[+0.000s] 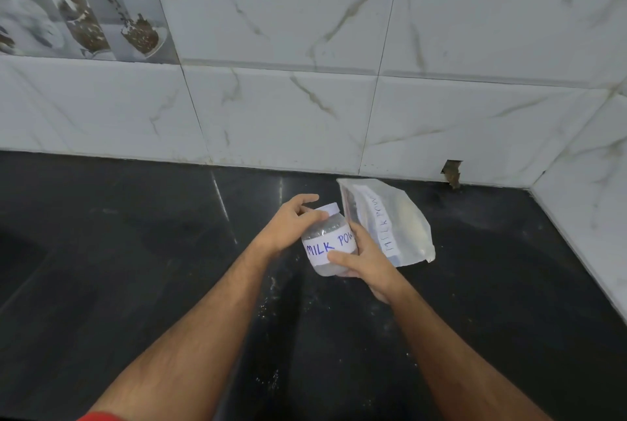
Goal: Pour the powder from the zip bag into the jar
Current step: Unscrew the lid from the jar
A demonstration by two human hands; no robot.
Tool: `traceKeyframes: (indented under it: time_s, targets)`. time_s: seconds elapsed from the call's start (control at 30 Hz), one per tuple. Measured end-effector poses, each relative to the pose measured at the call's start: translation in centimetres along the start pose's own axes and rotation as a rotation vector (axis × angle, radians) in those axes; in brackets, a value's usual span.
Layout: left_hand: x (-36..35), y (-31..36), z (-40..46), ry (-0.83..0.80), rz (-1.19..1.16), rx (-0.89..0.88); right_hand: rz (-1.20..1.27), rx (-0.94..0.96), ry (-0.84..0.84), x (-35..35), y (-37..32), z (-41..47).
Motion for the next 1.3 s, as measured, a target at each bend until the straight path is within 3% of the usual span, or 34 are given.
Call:
traceKeyframes:
  time_s: [0.13, 0.43, 0.7, 0.87, 1.23, 1.3]
  targets:
    - [-0.2, 1.6, -0.5, -0.032, -0.125, 0.033, 0.235, -0.095, -0.046, -0.8, -1.3, -0.8]
    - [-0.7, 6.7, -0.5, -0.245, -0.087, -0.031, 0.246, -0.088, -0.172, -0.3, -3.5, -1.3]
    - [-2.1, 9.1, 0.0, -0.197, -0.091, -0.087, 0.136, 0.011, -0.035, 0.8, -5.9, -0.8]
    - [-2.6, 9.1, -0.8, -0.094, -0.053, -0.131, -0.162, 0.191, 0.244, 1.6, -6.3, -0.7]
    - [-1.0, 9.2, -1.5, -0.155, 0.039, -0.169, -0.069, 0.181, 0.181, 0.9, -5.2, -1.4]
    - [-0.4, 8.8, -1.7, -0.178, -0.036, -0.129, -0.104, 0.193, 0.216, 1.1, -4.9, -1.4]
Point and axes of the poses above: each hand's wrist, its own z-axis towards the middle knuckle, its own x-axis out of the back of the hand, y = z × x, the point moved 5 cm from there along z, towards the middle knuckle, and after that the axes turned 13 degrees about y, right-handed, at the moved point
